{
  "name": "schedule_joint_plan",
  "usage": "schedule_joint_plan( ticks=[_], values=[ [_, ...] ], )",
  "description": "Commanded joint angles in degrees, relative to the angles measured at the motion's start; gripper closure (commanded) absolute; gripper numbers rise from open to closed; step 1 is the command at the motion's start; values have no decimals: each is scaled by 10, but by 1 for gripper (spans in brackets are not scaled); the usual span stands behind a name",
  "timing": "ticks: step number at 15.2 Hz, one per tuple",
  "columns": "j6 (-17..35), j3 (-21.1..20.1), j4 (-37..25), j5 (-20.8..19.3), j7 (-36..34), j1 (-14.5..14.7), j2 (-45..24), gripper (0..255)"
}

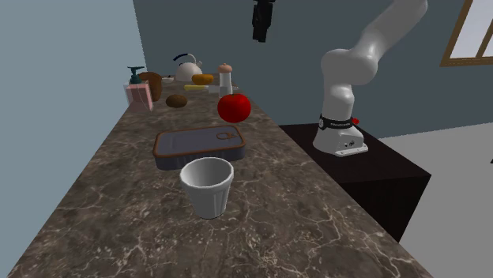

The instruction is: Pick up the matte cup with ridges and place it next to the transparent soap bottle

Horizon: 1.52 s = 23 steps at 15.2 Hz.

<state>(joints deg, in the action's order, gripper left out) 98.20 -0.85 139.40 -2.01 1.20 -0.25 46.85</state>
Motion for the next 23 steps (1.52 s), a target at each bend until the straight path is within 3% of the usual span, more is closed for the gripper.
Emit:
schedule_joint_plan(
  ticks=[1,12,23],
  values=[
    [0,0,0,0,0,0,0,0],
    [126,-93,8,90,-122,42,-128,0],
    [247,-180,-69,131,-236,69,-317,0]
  ],
)
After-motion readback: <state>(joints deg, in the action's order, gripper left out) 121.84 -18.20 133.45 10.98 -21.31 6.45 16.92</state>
